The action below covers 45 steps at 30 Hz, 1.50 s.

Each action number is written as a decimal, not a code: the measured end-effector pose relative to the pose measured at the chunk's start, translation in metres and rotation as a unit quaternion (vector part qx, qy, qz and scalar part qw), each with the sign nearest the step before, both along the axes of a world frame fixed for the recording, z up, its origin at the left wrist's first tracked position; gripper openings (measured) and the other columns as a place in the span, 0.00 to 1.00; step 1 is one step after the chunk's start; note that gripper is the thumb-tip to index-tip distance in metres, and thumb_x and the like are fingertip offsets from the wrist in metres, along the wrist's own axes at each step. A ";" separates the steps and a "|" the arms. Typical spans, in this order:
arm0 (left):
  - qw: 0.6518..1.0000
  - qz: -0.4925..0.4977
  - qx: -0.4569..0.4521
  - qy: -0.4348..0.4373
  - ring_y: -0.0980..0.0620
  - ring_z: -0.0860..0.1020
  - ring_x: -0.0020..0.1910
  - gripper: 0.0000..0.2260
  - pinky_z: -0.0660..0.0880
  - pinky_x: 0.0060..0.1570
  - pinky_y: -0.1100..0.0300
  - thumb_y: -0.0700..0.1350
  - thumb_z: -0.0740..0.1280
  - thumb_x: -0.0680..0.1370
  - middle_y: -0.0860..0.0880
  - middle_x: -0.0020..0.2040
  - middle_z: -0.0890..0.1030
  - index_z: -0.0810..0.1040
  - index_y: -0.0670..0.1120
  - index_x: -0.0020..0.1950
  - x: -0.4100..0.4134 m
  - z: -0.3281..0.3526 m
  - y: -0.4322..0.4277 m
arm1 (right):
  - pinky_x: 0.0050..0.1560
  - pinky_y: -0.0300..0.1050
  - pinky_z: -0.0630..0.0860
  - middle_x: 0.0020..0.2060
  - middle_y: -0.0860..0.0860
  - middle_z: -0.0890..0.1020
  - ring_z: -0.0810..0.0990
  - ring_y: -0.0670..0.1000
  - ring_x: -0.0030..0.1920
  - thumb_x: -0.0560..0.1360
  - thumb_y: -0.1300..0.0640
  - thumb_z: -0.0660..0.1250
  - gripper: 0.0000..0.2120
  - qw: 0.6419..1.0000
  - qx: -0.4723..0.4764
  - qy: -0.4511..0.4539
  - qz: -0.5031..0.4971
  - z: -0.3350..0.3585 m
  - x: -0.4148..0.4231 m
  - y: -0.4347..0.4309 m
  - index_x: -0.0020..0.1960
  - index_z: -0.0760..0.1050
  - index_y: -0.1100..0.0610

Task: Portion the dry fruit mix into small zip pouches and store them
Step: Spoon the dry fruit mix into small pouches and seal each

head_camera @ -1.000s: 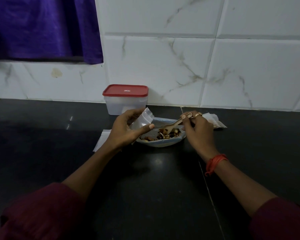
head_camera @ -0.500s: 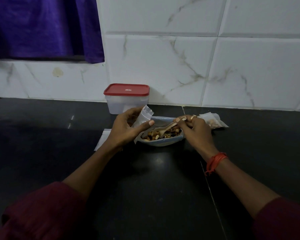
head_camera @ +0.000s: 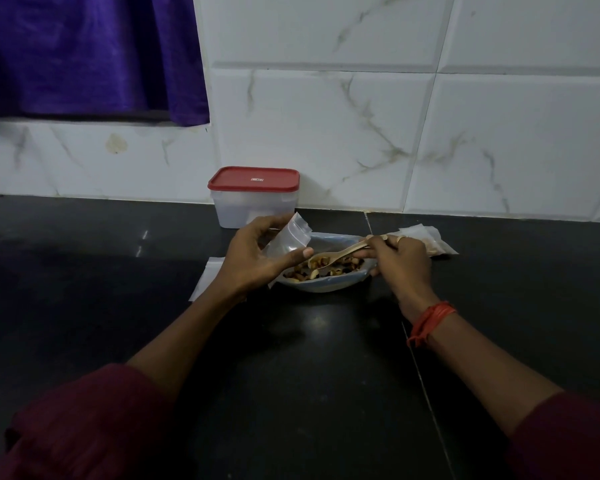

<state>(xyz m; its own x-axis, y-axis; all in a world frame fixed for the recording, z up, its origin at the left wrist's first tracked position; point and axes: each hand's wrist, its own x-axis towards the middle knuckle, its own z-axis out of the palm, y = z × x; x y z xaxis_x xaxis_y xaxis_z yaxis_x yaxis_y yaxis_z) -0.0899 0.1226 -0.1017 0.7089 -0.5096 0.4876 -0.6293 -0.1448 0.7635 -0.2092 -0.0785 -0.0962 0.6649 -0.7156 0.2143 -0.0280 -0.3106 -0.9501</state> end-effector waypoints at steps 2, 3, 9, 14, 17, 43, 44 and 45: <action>1.000 0.011 0.010 -0.015 0.56 0.77 0.60 0.35 0.77 0.57 0.63 0.61 0.76 0.66 0.52 0.64 0.78 0.75 0.49 0.70 0.001 -0.001 0.000 | 0.48 0.46 0.79 0.34 0.47 0.86 0.82 0.47 0.34 0.77 0.52 0.67 0.09 1.000 0.011 -0.003 -0.007 0.003 -0.002 -0.001 0.42 0.83 0.53; 0.999 0.015 0.019 -0.026 0.56 0.77 0.60 0.36 0.77 0.57 0.63 0.63 0.76 0.65 0.52 0.64 0.78 0.76 0.49 0.70 0.001 -0.001 0.001 | 0.50 0.49 0.80 0.35 0.48 0.87 0.84 0.49 0.39 0.75 0.49 0.67 0.10 1.000 0.013 -0.006 -0.015 0.004 -0.003 -0.001 0.41 0.84 0.52; 0.990 0.047 0.096 -0.090 0.52 0.76 0.60 0.39 0.78 0.61 0.51 0.71 0.72 0.65 0.51 0.64 0.78 0.76 0.52 0.70 0.003 -0.004 0.000 | 0.40 0.42 0.77 0.34 0.45 0.86 0.80 0.46 0.30 0.79 0.54 0.65 0.09 0.994 0.046 -0.079 -0.053 0.018 -0.004 -0.008 0.45 0.82 0.55; 0.989 0.043 0.098 -0.099 0.52 0.75 0.60 0.36 0.78 0.60 0.51 0.68 0.73 0.66 0.50 0.65 0.78 0.76 0.52 0.70 -0.003 -0.001 -0.002 | 0.44 0.44 0.80 0.36 0.49 0.86 0.83 0.46 0.34 0.78 0.51 0.69 0.09 0.993 0.000 -0.109 -0.049 0.019 -0.004 0.002 0.46 0.83 0.55; 0.991 0.040 0.078 -0.106 0.54 0.76 0.58 0.36 0.78 0.56 0.55 0.68 0.72 0.66 0.51 0.62 0.79 0.77 0.51 0.69 -0.007 0.002 -0.004 | 0.40 0.38 0.78 0.38 0.46 0.86 0.83 0.41 0.36 0.77 0.55 0.72 0.04 0.990 -0.050 -0.127 0.040 0.020 -0.010 0.013 0.49 0.83 0.55; 0.999 0.022 -0.032 0.016 0.60 0.77 0.58 0.28 0.74 0.52 0.67 0.58 0.75 0.70 0.55 0.61 0.79 0.75 0.51 0.68 -0.006 -0.005 0.000 | 0.61 0.61 0.74 0.46 0.40 0.86 0.82 0.41 0.49 0.77 0.45 0.69 0.08 0.938 -0.331 -0.072 0.076 -0.005 -0.004 -0.008 0.55 0.82 0.41; 0.999 0.022 -0.030 0.014 0.60 0.77 0.58 0.28 0.74 0.52 0.68 0.59 0.75 0.70 0.55 0.61 0.79 0.75 0.52 0.68 -0.006 -0.005 0.001 | 0.64 0.60 0.70 0.47 0.40 0.85 0.79 0.36 0.49 0.77 0.48 0.71 0.08 0.932 -0.350 -0.061 0.074 -0.006 -0.005 -0.005 0.56 0.83 0.42; 0.999 0.022 -0.027 0.012 0.61 0.77 0.58 0.29 0.73 0.51 0.69 0.59 0.75 0.70 0.55 0.61 0.79 0.75 0.52 0.68 -0.006 -0.005 0.002 | 0.67 0.57 0.67 0.46 0.40 0.85 0.75 0.31 0.50 0.77 0.50 0.71 0.08 0.928 -0.362 -0.045 0.077 -0.006 -0.005 -0.003 0.56 0.83 0.43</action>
<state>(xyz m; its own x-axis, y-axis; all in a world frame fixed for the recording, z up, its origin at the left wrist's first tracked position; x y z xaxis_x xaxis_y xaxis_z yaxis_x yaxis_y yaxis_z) -0.0963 0.1244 -0.1063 0.7411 -0.4516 0.4968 -0.6053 -0.1293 0.7854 -0.2146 -0.0813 -0.1025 0.7032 -0.2605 0.6616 0.1389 -0.8622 -0.4872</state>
